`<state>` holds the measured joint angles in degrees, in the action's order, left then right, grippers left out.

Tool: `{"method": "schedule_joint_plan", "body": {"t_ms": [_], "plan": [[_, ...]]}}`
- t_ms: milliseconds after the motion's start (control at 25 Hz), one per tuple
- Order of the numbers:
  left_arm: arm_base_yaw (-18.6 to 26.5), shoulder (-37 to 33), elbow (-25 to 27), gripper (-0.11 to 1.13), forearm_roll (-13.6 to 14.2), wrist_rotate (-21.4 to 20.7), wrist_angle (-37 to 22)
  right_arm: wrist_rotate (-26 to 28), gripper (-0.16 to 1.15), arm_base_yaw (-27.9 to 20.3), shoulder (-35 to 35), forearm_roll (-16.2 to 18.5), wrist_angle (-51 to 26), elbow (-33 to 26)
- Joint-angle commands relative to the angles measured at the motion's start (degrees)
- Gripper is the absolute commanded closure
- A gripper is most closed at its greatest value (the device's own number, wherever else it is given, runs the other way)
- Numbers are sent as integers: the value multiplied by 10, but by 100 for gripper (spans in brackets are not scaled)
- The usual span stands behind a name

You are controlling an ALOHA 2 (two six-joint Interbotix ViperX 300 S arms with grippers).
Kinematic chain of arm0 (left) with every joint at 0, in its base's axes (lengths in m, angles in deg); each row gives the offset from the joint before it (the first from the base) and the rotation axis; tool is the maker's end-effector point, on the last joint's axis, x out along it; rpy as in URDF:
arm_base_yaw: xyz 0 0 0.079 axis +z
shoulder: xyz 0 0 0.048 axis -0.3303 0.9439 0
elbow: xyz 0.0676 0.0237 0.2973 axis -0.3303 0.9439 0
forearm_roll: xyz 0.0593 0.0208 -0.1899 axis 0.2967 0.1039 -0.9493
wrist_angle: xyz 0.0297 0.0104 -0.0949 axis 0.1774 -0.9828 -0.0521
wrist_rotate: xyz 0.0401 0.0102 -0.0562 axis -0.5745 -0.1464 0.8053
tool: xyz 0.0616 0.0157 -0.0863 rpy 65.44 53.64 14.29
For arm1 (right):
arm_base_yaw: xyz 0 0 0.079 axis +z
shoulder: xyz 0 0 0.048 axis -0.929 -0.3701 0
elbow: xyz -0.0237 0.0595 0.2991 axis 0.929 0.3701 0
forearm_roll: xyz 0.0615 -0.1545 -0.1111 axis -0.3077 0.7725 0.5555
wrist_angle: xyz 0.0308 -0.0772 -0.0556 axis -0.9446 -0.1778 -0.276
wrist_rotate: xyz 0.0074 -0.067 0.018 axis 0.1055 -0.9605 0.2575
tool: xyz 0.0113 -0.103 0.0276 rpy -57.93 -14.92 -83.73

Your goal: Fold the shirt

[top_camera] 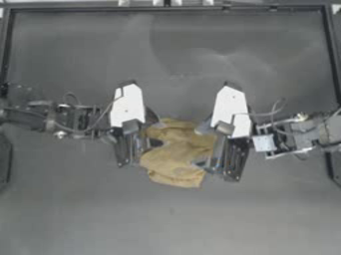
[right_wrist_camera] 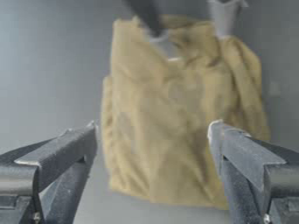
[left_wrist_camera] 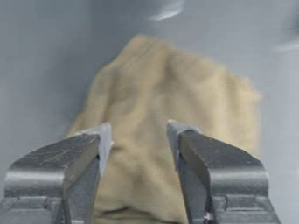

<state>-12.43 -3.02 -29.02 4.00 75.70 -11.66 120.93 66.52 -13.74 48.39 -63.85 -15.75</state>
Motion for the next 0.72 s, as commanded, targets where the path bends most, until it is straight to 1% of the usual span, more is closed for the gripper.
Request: {"method": "schedule_joint_plan", "body": {"t_ms": [40, 280, 400, 720], "plan": [[-21, -31, -8, 21, -2, 2, 1, -1, -3, -14, 2, 6, 17, -1], [-35, -10, 5, 21, 1, -1, 5, -2, -3, -32, -35, 15, 49, 4], [-35, 2, 14, 21, 1, -1, 6, -2, -3, -37, -54, 16, 62, 4], [-33, 43, 22, 21, 1, -9, 18, -1, -3, -44, -96, 13, 69, 8]]}}
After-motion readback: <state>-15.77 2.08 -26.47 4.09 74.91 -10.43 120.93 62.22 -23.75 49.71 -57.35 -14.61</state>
